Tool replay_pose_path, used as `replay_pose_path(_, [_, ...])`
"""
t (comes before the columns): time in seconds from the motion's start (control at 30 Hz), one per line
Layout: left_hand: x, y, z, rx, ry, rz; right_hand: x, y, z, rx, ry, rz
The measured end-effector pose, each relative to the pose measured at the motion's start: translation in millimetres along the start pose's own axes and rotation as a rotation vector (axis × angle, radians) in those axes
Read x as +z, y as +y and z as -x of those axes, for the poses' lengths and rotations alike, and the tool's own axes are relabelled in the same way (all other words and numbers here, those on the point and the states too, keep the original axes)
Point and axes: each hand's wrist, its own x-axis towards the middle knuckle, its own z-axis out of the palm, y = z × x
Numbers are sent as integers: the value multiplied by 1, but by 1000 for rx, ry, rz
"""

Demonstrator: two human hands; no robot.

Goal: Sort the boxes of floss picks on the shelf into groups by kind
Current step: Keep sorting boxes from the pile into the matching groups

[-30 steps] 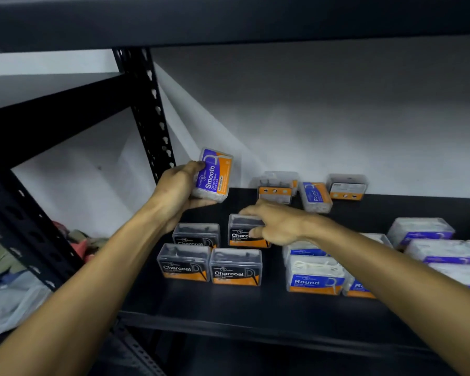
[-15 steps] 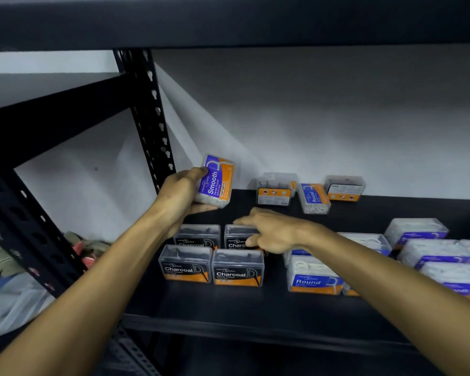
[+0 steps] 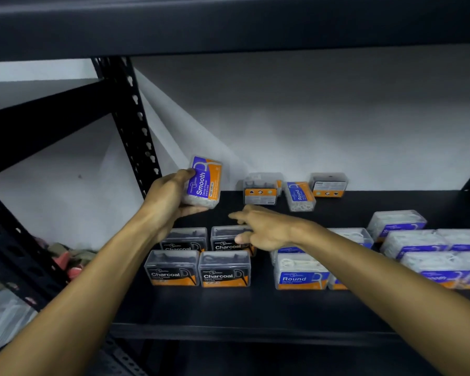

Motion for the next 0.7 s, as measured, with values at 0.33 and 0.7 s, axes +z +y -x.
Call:
replay_pose_path(0.33, [74,6,-9,-25,-180,97,-33,69,79,131,380,-96])
replay_pose_path(0.7, [226,-10,-14,89,-478,-248,-29,182,220,513,685,158])
